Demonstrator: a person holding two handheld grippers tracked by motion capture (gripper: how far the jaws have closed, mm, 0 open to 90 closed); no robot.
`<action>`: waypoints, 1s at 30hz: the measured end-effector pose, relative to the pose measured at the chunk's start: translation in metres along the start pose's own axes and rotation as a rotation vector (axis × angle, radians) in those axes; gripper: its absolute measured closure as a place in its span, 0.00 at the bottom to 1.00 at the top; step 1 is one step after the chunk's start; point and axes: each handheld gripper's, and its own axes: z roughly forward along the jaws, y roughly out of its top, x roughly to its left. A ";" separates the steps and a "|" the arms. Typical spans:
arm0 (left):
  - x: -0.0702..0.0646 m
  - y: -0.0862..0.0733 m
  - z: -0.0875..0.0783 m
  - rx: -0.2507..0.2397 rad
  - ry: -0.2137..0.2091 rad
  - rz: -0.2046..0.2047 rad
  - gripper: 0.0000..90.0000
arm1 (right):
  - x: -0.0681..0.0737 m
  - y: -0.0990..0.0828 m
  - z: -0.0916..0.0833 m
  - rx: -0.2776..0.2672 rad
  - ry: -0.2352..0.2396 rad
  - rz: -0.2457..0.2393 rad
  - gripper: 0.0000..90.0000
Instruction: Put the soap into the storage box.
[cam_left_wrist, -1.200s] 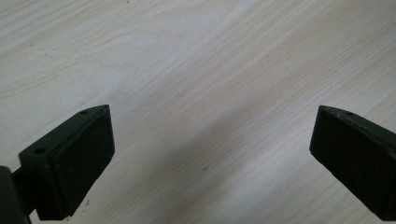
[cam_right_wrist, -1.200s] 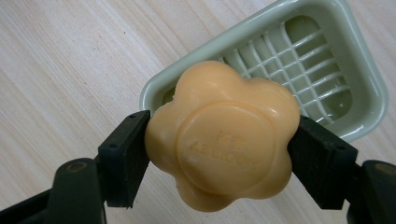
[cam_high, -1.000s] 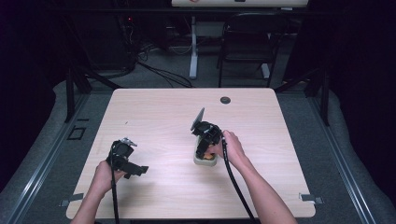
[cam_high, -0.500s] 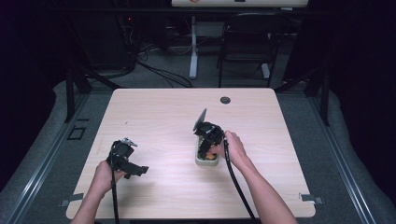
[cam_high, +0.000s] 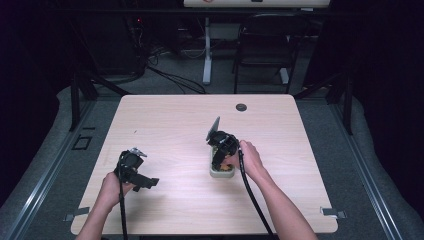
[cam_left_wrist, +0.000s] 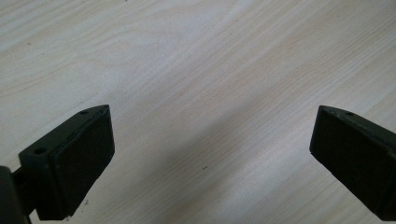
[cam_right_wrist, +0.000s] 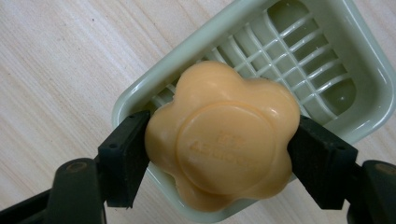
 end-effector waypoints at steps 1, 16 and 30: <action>0.000 0.000 0.000 -0.001 0.000 -0.001 0.00 | 0.000 0.000 0.000 -0.002 -0.001 0.001 0.29; 0.000 0.000 0.000 -0.002 -0.001 -0.002 0.00 | -0.003 0.004 0.001 -0.016 -0.020 0.007 0.29; 0.000 0.000 0.000 0.001 -0.002 0.002 0.00 | -0.003 0.005 0.002 -0.029 -0.026 0.039 0.29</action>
